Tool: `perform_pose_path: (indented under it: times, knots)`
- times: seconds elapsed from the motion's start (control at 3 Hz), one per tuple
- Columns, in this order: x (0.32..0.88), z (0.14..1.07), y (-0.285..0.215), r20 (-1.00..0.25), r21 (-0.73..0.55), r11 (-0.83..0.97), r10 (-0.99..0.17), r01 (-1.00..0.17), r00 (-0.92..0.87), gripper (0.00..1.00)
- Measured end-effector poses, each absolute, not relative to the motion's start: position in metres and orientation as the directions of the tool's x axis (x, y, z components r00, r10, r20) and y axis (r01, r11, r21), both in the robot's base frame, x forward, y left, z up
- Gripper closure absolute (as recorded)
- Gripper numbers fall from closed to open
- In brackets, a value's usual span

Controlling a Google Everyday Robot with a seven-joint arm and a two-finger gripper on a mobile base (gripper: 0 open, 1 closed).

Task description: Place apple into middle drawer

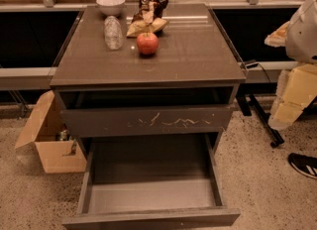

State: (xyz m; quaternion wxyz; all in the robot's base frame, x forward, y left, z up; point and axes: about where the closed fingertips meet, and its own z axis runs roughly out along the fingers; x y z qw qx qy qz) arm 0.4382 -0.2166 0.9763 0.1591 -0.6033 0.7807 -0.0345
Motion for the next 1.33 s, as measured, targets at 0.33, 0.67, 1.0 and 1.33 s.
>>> perform_pose_path:
  times: [0.33, 0.67, 1.0, 1.33]
  knots:
    - [0.438, 0.976, -0.217, -0.207, -0.246, 0.270, -0.953, -0.931, -0.221, 0.00]
    - [0.458, 0.973, -0.212, -0.265, -0.257, 0.294, -0.937, -0.920, -0.226, 0.00]
    - [0.511, 0.970, -0.198, -0.391, -0.268, 0.322, -0.898, -0.908, -0.203, 0.00]
    - [0.562, 0.963, -0.178, -0.549, -0.241, 0.364, -0.816, -0.900, -0.183, 0.00]
